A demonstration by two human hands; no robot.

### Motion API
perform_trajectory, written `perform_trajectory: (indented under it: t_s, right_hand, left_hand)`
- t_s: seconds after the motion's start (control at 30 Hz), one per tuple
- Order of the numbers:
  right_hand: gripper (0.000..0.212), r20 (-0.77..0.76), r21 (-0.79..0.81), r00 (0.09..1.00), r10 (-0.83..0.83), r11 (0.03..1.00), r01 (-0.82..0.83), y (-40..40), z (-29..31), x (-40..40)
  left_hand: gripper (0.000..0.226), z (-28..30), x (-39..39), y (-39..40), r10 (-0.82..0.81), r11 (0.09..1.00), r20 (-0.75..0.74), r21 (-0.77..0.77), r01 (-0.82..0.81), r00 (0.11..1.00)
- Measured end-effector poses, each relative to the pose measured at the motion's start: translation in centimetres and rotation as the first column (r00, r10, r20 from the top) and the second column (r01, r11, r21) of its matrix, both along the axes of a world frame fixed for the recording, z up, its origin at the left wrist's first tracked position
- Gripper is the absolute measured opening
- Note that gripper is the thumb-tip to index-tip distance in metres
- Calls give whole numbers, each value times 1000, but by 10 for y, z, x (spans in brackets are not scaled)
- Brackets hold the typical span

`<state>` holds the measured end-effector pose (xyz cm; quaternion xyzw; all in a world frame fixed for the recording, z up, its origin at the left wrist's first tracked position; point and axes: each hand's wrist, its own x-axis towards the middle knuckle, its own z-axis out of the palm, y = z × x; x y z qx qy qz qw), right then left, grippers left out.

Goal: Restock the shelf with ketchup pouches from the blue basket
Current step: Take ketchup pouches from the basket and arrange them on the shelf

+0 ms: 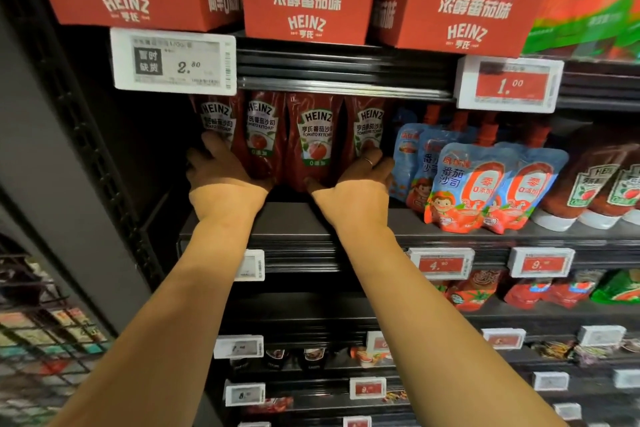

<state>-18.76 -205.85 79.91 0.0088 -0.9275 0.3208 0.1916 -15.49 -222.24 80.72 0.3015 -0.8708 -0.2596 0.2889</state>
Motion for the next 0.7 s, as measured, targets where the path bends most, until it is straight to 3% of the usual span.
perform_trajectory:
  t_s: [0.23,0.33,0.53,0.6,0.67,0.7]
  right_hand:
    - [137,42,81,997,-58,995,54,-5,-1,-7]
    - [137,92,166,993,-73,984,57,-5,3,-7]
    - [133,154,150,987,-53,988,30,1,12,10]
    - [111,160,191,986,-49,981,18,7,12,17]
    - [55,116,186,993,-40,982,18,15,10,24]
    - [43,101,157,994,-41,987,25,18,9,30]
  left_hand:
    - [124,-5,-4,-3,-7,999,7,-33,7,1000]
    - [126,0,-2,-4,-30,1000,51,-2,30,998]
    - [111,4,12,-11,-148,986,35,89,144,988]
    - [103,-1,20,-20,-217,970,16,114,214,976]
    - [96,-4,28,-26,-284,950,-25,128,284,959]
    - [92,-6,33,-30,-311,941,-37,133,313,950]
